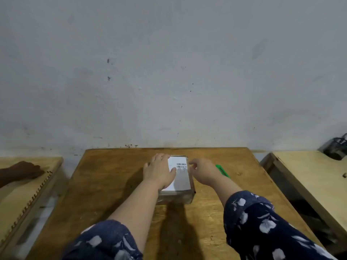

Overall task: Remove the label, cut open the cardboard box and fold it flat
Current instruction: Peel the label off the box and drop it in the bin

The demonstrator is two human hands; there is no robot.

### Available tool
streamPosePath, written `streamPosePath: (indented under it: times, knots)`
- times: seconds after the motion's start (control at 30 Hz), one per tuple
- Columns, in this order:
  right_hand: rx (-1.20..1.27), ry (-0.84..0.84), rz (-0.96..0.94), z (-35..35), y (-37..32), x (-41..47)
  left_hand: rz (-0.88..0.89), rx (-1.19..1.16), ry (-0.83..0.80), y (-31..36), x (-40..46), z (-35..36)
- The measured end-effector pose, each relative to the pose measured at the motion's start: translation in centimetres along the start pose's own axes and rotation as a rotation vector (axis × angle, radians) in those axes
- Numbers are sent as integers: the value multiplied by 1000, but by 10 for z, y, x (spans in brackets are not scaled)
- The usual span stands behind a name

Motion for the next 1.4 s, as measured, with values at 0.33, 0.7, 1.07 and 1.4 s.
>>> streamPosePath:
  times: [0.33,0.7,1.07,1.4]
  knots:
    - [30,45,67,23,32,73,-150,13,-131,-31,12,75]
    - [140,245,123,20,44,96,-114,78,-56,-28,7,73]
    - [-45,281,-15,16,8,102,-121,68,-77,-29,4,74]
    - [-80,74,-222,40,-45,134,-104,125,-241,-23,4,73]
Point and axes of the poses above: each hand's wrist, its own x-axis towards the middle knuckle, its own z-axis out of the palm, y = z × x, the point moved 10 cm from there along x, towards the middle knuckle, and after that the axes turned 9 degrees about -y, right-handed, at the moved point
